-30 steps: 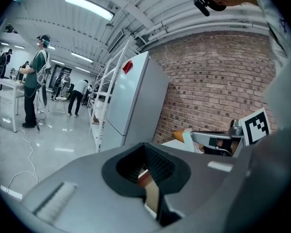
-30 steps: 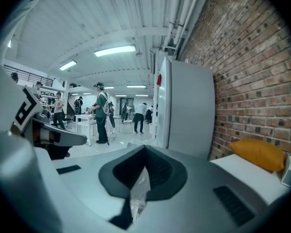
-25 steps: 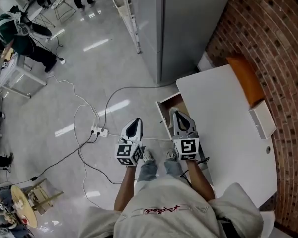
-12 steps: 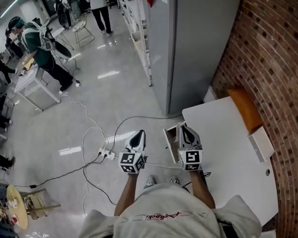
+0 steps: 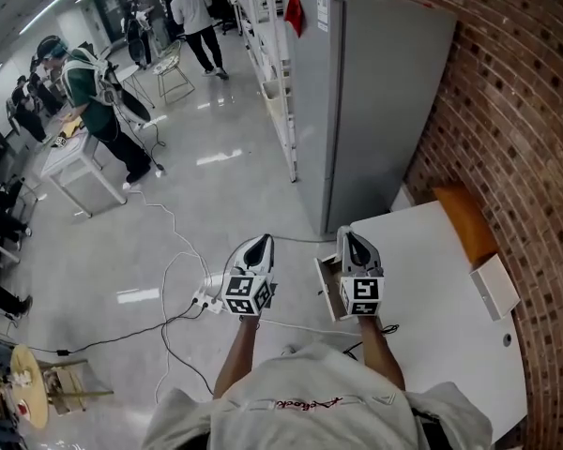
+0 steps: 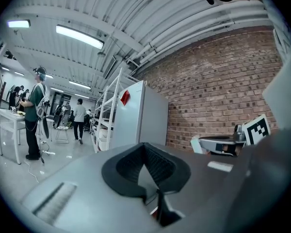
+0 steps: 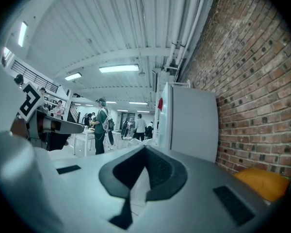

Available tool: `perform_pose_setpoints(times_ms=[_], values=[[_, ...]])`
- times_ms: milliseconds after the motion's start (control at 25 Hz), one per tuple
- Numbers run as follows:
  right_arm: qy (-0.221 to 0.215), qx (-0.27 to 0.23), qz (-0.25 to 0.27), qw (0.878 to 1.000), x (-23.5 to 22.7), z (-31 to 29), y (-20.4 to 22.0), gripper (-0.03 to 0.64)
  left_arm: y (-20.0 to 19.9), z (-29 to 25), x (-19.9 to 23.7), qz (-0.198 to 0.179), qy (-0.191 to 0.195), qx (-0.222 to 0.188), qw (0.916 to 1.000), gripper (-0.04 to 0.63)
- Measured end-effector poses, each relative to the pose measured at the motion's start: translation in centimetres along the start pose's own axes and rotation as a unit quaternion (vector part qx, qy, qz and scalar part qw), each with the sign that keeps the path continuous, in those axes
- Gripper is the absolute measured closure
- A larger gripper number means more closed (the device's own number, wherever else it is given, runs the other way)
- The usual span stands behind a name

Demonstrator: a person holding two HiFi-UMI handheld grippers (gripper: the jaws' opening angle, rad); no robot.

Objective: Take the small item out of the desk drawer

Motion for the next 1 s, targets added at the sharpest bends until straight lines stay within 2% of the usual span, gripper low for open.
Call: perform_pose_setpoints(times_ms=[280, 1000], values=[[-0.009, 0.0, 0.007, 1.0, -0.2, -1.1, -0.5, 0.606, -1.0, -0.8, 0.9, 0.0, -0.011, -0.01, 0.9999, 0.586], [-0.006, 0.016, 0.01, 1.0, -0.8, -0.5, -0.5, 0.606, -0.6, -0.9, 0.0, 0.001, -0.001, -0.003, 1.0, 0.586]])
Point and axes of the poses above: the fingertips, and each gripper's own axes: z backward along the fingers, x to its left, y out of its underside, the point moved 6 cm from there along z, backward along the fingers, and after that the axes turned 11 degrees about -y, right-handed, at the moved point
